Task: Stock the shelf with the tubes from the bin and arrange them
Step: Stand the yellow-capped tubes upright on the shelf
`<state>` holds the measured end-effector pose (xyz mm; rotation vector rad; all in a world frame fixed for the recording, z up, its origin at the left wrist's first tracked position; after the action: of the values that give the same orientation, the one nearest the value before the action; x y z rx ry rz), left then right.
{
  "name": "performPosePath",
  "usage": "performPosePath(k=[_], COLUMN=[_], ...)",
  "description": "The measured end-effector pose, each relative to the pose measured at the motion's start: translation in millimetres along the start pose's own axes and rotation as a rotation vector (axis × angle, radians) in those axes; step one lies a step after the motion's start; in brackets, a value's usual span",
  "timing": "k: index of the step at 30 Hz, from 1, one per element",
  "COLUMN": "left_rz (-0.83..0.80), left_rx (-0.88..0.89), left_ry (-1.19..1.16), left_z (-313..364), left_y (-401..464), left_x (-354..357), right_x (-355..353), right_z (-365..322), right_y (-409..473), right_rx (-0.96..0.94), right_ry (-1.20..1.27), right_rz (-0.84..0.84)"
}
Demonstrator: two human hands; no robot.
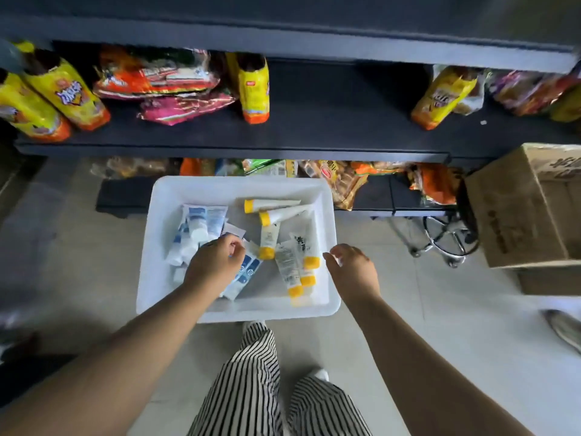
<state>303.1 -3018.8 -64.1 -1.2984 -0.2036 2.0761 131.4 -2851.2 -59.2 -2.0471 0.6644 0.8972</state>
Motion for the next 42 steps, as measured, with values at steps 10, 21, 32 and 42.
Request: performPosePath(k=[10, 21, 32, 42], left_rz=[-0.126, -0.171, -0.222, -0.46], left_rx=[-0.194, -0.307, -0.328, -0.561], left_ry=[-0.067, -0.19, -0.351, -0.858], left_z=[-37.9, -47.3, -60.3, -72.5], left_y=[100.5, 151.7, 157.4, 66.1], left_x=[75.9, 169.7, 186.8, 164.2], right_x=[77.1, 143.9, 164.6, 128.0], right_z=[17.2, 37.3, 51.1, 37.9], right_y=[79.6, 129.9, 143.7, 75.1], right_rx=[0.286, 0.371, 0.42, 0.585], right_ry=[0.123, 0.165, 0.095, 1.074], right_rz=[-0.054, 0.032, 0.022, -0.148])
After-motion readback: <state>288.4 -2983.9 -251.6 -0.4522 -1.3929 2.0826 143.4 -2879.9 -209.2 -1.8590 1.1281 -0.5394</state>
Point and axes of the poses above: each hand's wrist, its own y-axis towards the middle knuckle, its own x-axis out of the palm, z = x × y, the point moved 8 cm from there along y, towards the middle knuckle, and after that the axes turned 1 degree about -x, right-handed, at the moved point
